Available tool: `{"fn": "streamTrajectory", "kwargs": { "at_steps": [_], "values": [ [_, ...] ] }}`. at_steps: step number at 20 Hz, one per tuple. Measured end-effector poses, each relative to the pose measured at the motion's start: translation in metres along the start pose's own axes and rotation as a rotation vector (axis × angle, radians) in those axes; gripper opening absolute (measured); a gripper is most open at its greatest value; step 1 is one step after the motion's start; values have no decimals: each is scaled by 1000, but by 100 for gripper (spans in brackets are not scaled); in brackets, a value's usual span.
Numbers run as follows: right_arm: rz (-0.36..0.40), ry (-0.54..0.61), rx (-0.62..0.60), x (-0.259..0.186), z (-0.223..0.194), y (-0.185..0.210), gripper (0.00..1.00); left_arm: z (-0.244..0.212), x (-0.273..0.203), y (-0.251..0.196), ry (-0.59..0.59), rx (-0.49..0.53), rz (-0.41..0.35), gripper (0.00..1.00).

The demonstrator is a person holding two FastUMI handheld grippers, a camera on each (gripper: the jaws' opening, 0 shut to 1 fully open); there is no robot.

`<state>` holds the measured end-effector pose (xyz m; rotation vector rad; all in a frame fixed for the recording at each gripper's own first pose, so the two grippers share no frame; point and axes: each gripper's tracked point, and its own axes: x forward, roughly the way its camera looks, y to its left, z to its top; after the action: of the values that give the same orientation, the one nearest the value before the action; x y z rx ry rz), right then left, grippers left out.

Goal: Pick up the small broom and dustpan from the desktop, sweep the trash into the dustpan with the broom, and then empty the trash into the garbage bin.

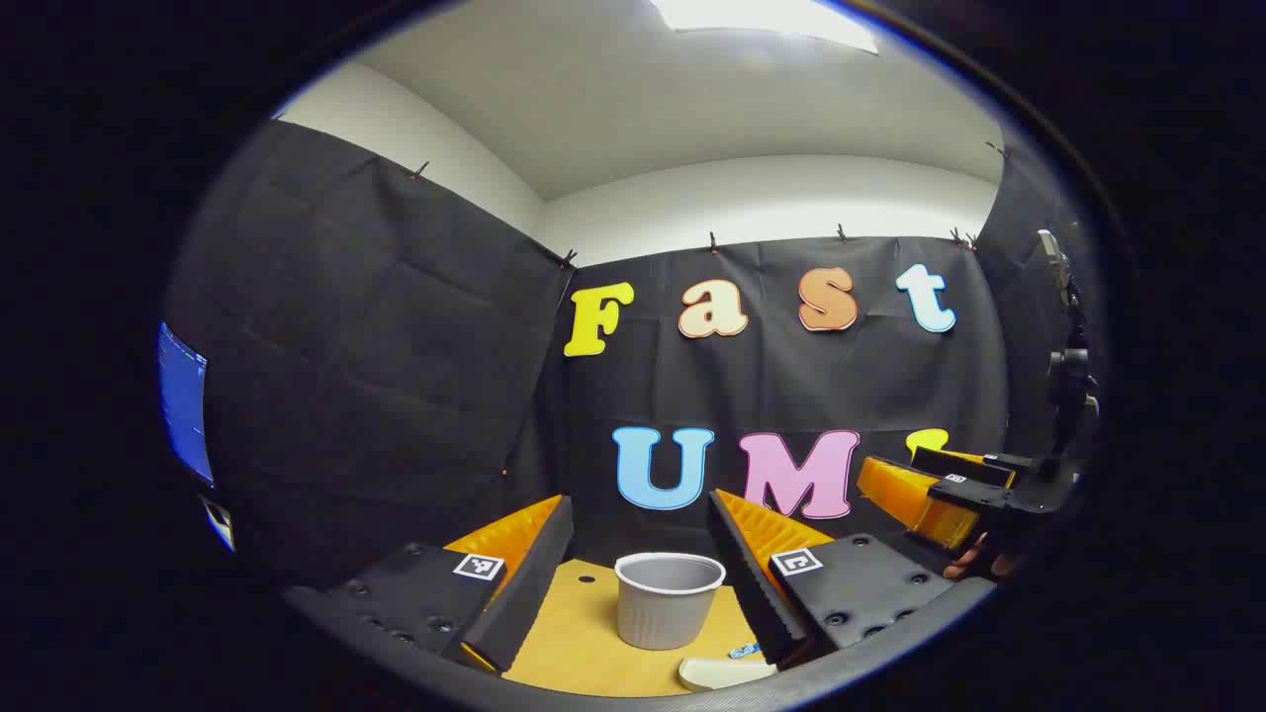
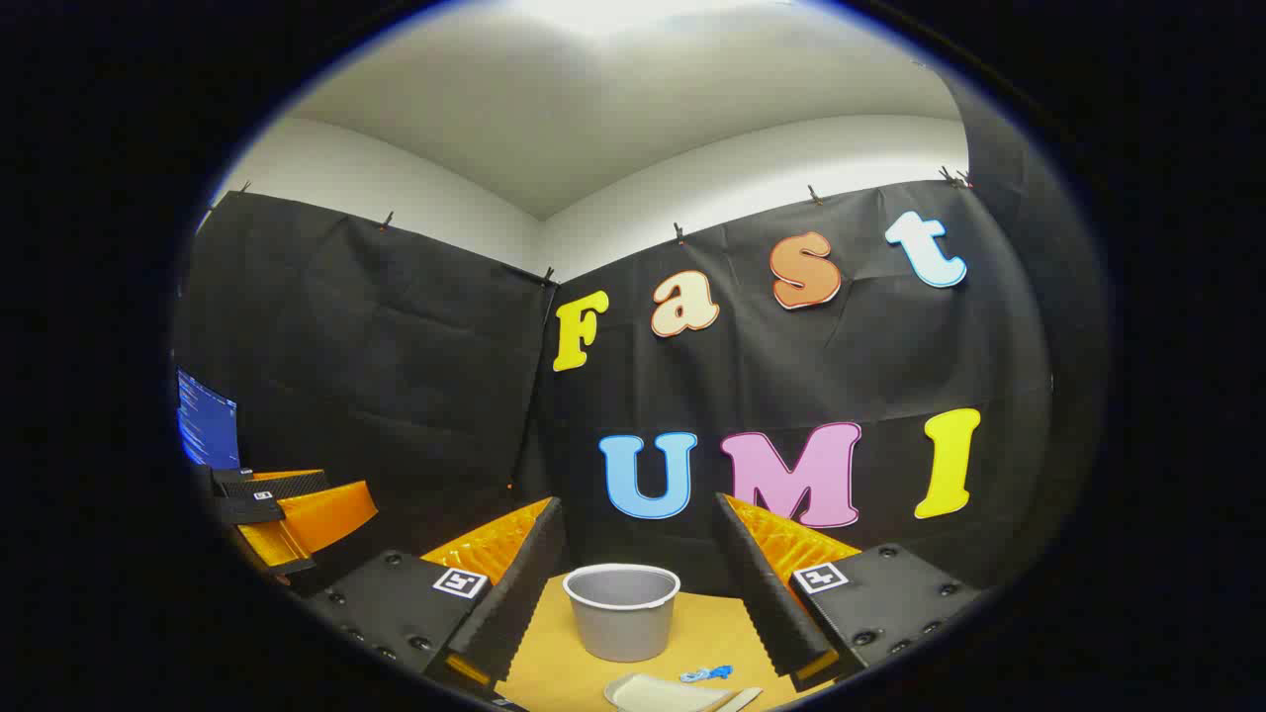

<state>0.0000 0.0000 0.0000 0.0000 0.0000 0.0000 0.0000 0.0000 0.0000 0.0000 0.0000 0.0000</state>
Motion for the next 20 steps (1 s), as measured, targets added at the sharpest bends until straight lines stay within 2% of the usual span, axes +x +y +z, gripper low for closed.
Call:
{"fn": "streamTrajectory", "kwargs": {
  "at_steps": [1,2,4,5,6,7,8,10,11,12,13,15,16,17,19,20],
  "values": [
    [7,1,-1,-1,0,4,95,1,-1,0,1,6,-1,83],
    [12,-1,-5,-1,2,7,92,2,-3,1,1,11,-1,80],
    [13,-7,-12,-6,5,8,92,4,-4,-1,-3,16,-9,77],
    [9,-7,-15,-5,5,6,96,6,-5,-2,-6,15,-14,80],
    [4,-4,-14,-7,5,4,96,7,-3,-3,-9,9,-17,81],
    [-2,1,-13,-7,5,4,91,9,-1,-5,-7,1,-23,80],
    [-10,4,-14,-8,6,1,96,8,-1,-8,-5,-5,-30,80],
    [-22,6,-14,-8,7,-5,96,6,-1,-7,-2,-4,-32,80],
    [-29,9,-15,-10,7,-7,91,7,-1,-8,-3,-5,-36,80],
    [-34,12,-13,-10,6,-9,91,9,-2,-10,-4,-8,-43,80],
    [-36,16,-12,-10,6,-10,96,8,-2,-12,-3,-12,-46,80],
    [-41,21,-12,-11,5,-12,96,9,-2,-13,-5,-14,-51,80],
    [-42,21,-12,-12,6,-13,91,8,-2,-14,-4,-13,-55,80],
    [-42,23,-11,-12,5,-12,96,9,-2,-15,-2,-13,-56,80],
    [-39,27,-9,-10,4,-10,96,7,-2,-13,4,-24,-55,80],
    [-37,26,-9,-9,3,-9,91,7,-2,-12,5,-28,-54,80]
  ]
}}
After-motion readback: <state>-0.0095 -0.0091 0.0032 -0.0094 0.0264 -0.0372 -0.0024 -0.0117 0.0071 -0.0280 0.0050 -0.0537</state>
